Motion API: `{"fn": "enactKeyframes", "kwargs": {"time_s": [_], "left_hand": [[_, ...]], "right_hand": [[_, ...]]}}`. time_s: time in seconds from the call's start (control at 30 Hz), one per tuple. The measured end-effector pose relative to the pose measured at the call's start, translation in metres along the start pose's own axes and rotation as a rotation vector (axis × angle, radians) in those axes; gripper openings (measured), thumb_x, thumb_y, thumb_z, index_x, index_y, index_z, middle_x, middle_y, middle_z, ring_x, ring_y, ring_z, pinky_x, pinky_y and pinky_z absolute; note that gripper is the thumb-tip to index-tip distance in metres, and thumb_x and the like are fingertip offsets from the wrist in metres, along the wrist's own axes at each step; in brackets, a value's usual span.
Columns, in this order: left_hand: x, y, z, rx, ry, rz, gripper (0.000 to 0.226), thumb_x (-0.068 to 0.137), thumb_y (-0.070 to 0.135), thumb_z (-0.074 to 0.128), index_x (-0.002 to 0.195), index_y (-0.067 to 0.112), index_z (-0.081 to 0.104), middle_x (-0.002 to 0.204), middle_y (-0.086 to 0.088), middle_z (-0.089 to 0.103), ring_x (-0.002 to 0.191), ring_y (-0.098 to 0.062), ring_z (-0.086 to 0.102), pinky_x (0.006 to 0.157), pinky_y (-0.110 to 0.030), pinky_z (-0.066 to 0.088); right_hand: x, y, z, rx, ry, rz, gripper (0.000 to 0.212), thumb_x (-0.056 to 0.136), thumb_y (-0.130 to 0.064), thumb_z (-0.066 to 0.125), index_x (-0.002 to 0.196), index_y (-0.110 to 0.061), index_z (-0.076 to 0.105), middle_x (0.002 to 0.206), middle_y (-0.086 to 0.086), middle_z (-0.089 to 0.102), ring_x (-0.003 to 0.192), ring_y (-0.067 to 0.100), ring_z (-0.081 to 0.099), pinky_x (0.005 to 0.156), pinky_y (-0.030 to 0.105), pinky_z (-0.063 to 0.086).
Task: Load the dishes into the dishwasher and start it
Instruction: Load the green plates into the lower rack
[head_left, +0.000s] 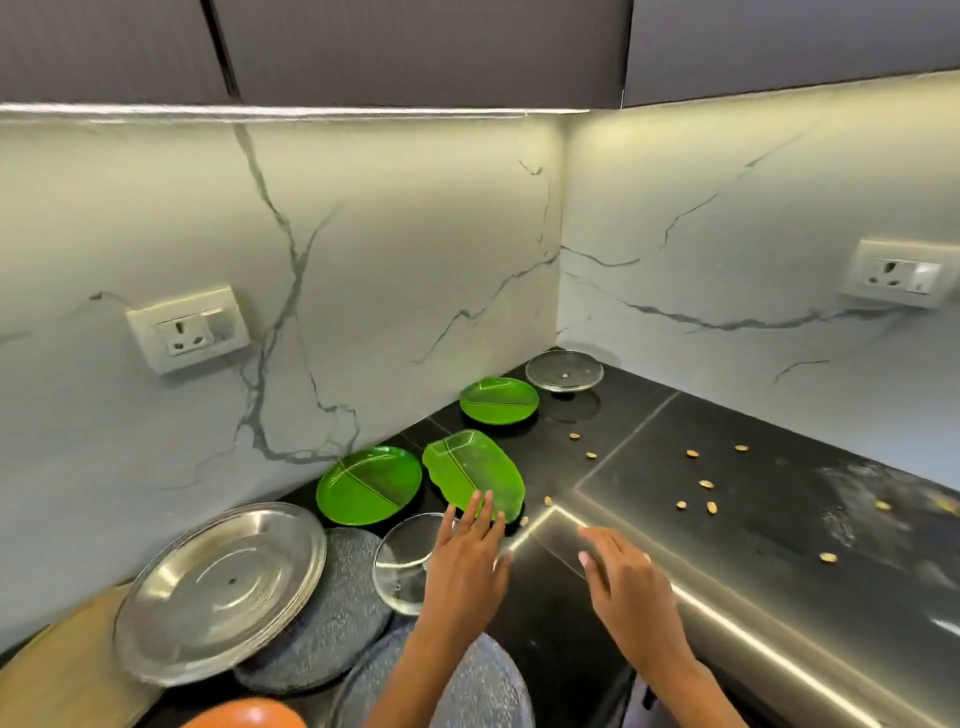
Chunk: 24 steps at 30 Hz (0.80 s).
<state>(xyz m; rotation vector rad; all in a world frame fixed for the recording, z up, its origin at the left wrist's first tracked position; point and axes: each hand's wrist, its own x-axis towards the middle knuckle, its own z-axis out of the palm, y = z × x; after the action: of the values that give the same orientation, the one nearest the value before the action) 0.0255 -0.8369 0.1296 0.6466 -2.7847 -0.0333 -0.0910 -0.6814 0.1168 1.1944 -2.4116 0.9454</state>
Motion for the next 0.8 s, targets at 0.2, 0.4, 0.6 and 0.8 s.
{"fn": "enactKeyframes", "kwargs": {"time_s": [0.2, 0.4, 0.6, 0.8], "left_hand": [[0.094, -0.026, 0.041, 0.126, -0.191, -0.011, 0.052, 0.097, 0.034, 0.041, 0.143, 0.008, 0.039, 0.154, -0.013, 0.025, 0.144, -0.024, 0.018, 0.116, -0.046, -0.003], [0.149, -0.023, 0.09, 0.16, -0.286, -0.13, 0.058, 0.101, 0.041, 0.029, 0.147, 0.005, 0.028, 0.155, -0.017, 0.023, 0.144, -0.028, 0.017, 0.116, -0.045, 0.001], [0.174, -0.009, 0.115, 0.092, -0.382, -0.193, 0.036, 0.098, 0.02, 0.041, 0.13, 0.005, 0.05, 0.137, -0.015, 0.047, 0.127, -0.029, 0.044, 0.103, -0.037, 0.034], [0.171, -0.004, 0.121, 0.073, -0.396, -0.042, 0.037, 0.093, -0.005, 0.036, 0.127, 0.001, 0.05, 0.137, -0.02, 0.047, 0.128, -0.032, 0.044, 0.101, -0.035, 0.036]], "right_hand": [[0.038, 0.012, 0.04, -0.037, -0.047, 0.068, 0.032, 0.072, -0.01, 0.079, 0.101, -0.018, 0.069, 0.096, -0.006, 0.07, 0.08, 0.009, 0.069, 0.065, 0.02, 0.053], [0.048, 0.02, 0.057, -0.02, -0.058, 0.056, 0.026, 0.069, -0.019, 0.07, 0.095, -0.027, 0.067, 0.091, -0.018, 0.066, 0.077, -0.002, 0.063, 0.058, 0.01, 0.042], [0.053, 0.024, 0.059, -0.038, -0.101, 0.078, 0.028, 0.067, -0.023, 0.069, 0.091, -0.034, 0.065, 0.089, -0.025, 0.063, 0.075, -0.008, 0.058, 0.045, -0.002, 0.025], [0.045, 0.053, 0.057, -0.036, -0.105, 0.142, 0.024, 0.085, -0.027, 0.053, 0.106, -0.03, 0.064, 0.104, -0.023, 0.063, 0.09, -0.001, 0.063, 0.076, 0.03, 0.055]]}}
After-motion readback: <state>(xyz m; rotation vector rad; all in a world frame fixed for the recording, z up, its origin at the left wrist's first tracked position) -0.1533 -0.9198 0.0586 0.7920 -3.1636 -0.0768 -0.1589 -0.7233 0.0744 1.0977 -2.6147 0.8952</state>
